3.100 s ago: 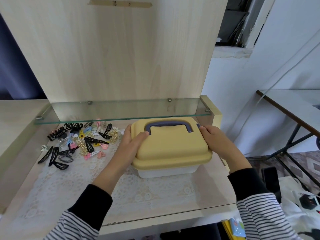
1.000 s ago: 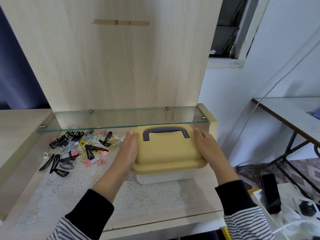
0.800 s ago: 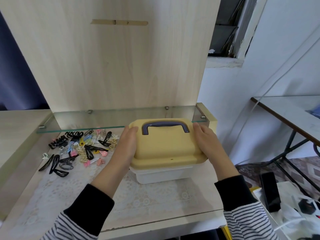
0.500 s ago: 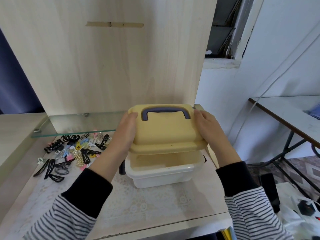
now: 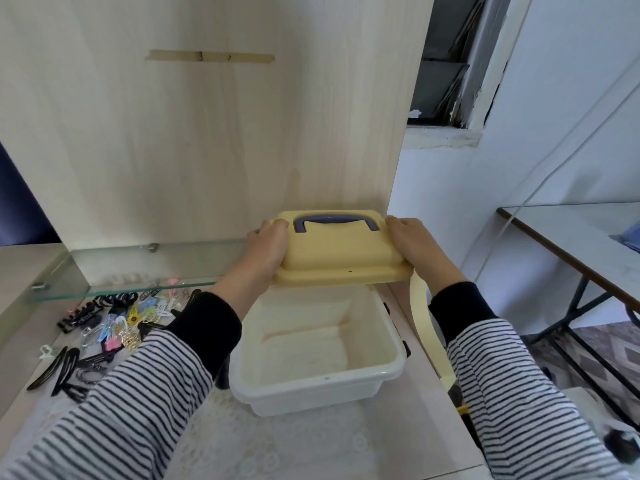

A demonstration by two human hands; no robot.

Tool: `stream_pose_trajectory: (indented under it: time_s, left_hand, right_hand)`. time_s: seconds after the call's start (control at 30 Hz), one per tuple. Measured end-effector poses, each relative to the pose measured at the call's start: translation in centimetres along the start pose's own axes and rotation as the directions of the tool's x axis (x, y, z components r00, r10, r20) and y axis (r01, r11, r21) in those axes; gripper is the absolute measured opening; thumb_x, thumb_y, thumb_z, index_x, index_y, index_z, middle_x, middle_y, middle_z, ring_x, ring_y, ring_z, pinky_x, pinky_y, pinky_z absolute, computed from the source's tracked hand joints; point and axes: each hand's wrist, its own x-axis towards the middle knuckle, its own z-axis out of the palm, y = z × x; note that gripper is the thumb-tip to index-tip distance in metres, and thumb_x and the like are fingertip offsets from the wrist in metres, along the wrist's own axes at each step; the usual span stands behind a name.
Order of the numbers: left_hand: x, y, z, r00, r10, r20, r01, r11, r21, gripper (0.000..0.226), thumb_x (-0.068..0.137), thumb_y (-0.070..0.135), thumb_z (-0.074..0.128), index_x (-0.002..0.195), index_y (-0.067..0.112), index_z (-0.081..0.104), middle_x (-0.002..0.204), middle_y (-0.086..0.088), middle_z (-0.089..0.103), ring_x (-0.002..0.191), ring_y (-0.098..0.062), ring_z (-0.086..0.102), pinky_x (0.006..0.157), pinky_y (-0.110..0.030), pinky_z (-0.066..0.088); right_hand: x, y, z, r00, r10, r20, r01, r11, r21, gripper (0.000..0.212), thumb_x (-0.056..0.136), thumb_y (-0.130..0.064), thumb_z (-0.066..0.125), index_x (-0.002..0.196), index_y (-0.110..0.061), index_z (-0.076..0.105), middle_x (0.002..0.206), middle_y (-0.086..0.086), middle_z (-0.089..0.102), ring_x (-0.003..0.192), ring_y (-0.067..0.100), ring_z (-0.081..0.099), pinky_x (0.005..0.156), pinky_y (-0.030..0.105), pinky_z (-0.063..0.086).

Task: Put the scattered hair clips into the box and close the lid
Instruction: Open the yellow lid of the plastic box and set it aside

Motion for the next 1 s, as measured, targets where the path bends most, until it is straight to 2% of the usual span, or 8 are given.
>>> stream_pose_trajectory:
  time_s: [0.07, 0.17, 0.33, 0.53, 0.63, 0.77, 0.93, 1.0]
  left_hand:
    - [0.7, -0.4, 0.5, 1.0, -0.013, -0.004, 0.014, 1.0, 0.026, 0.066, 0.072, 0.049, 0.03, 0.13, 0.022, 0.047, 0.135, -0.008, 0.047, 0.11, -0.031, 0.053, 0.098, -0.046, 0.045]
    - [1.8, -1.3, 1.2, 1.0, -0.029, -0.005, 0.029, 0.998, 0.062, 0.069, 0.068, 0.049, 0.029, 0.128, 0.021, 0.048, 0.131, -0.011, 0.049, 0.109, -0.031, 0.053, 0.096, -0.045, 0.045]
    - [2.7, -1.7, 1.6, 1.0, 0.0, -0.028, 0.003, 0.995, 0.103, 0.046, 0.089, 0.034, 0.03, 0.125, 0.012, 0.047, 0.128, -0.016, 0.047, 0.112, -0.033, 0.049, 0.095, -0.042, 0.041]
    - [3.5, -2.4, 2.2, 0.999, 0.01, -0.049, 0.0, 0.979, 0.202, 0.046, 0.096, 0.027, 0.028, 0.139, 0.011, 0.036, 0.142, -0.014, 0.035, 0.124, -0.034, 0.04, 0.104, -0.044, 0.036]
    - [3.9, -2.4, 2.6, 0.998, -0.01, -0.057, 0.026, 0.961, 0.274, 0.05, 0.096, 0.024, 0.026, 0.144, 0.01, 0.03, 0.147, -0.014, 0.03, 0.13, -0.035, 0.034, 0.108, -0.046, 0.031]
    - [4.4, -2.2, 3.0, 0.998, -0.024, -0.061, 0.042, 0.944, 0.326, 0.051, 0.096, 0.023, 0.027, 0.146, 0.011, 0.027, 0.148, -0.014, 0.03, 0.132, -0.037, 0.033, 0.111, -0.047, 0.028]
    - [4.5, -2.4, 3.1, 0.999, -0.006, -0.035, 0.02, 0.916, 0.4, 0.054, 0.097, 0.027, 0.025, 0.149, 0.012, 0.023, 0.151, -0.012, 0.025, 0.135, -0.037, 0.03, 0.112, -0.046, 0.025]
    - [4.3, -2.3, 2.9, 1.0, 0.004, -0.009, 0.0, 0.918, 0.396, 0.054, 0.097, 0.027, 0.026, 0.148, 0.012, 0.023, 0.151, -0.013, 0.028, 0.135, -0.036, 0.031, 0.112, -0.047, 0.025]
  right_hand:
    - [0.4, 0.8, 0.5, 1.0, 0.006, -0.007, -0.006, 1.0, 0.002, 0.033, 0.096, -0.03, 0.033, 0.073, -0.012, 0.046, 0.075, 0.001, 0.045, 0.075, 0.02, 0.043, 0.057, 0.027, 0.031]
    - [0.9, 1.5, 1.1, 1.0, 0.001, -0.01, -0.001, 1.0, -0.009, 0.031, 0.097, -0.029, 0.03, 0.085, -0.013, 0.053, 0.086, 0.0, 0.051, 0.085, 0.021, 0.047, 0.063, 0.027, 0.034]
    - [1.6, 1.7, 1.7, 1.0, 0.006, -0.007, -0.006, 1.0, -0.025, 0.033, 0.097, -0.028, 0.029, 0.096, -0.011, 0.057, 0.093, 0.002, 0.054, 0.091, 0.023, 0.049, 0.076, 0.03, 0.035]
    - [2.2, 2.1, 2.0, 1.0, 0.011, -0.022, -0.012, 0.998, -0.056, 0.034, 0.098, -0.026, 0.03, 0.11, -0.01, 0.057, 0.104, 0.005, 0.053, 0.096, 0.023, 0.048, 0.081, 0.029, 0.034]
    - [2.7, 2.2, 2.0, 0.999, -0.005, -0.034, 0.002, 0.997, -0.083, 0.034, 0.099, -0.025, 0.028, 0.102, -0.008, 0.058, 0.099, 0.006, 0.053, 0.093, 0.023, 0.047, 0.079, 0.029, 0.033]
    - [3.1, 2.2, 2.1, 0.999, -0.017, -0.041, 0.012, 0.993, -0.117, 0.038, 0.1, -0.026, 0.027, 0.107, -0.007, 0.059, 0.099, 0.005, 0.051, 0.092, 0.022, 0.045, 0.08, 0.028, 0.032]
    - [3.3, 2.8, 2.4, 0.997, -0.022, -0.075, 0.011, 0.99, -0.139, 0.04, 0.1, -0.026, 0.027, 0.071, -0.01, 0.048, 0.072, 0.001, 0.048, 0.082, 0.023, 0.046, 0.073, 0.03, 0.033]
    - [3.3, 2.8, 2.5, 0.996, -0.019, -0.082, 0.008, 0.991, -0.136, 0.041, 0.1, -0.027, 0.028, 0.068, -0.01, 0.048, 0.07, 0.0, 0.046, 0.081, 0.023, 0.046, 0.073, 0.03, 0.033]
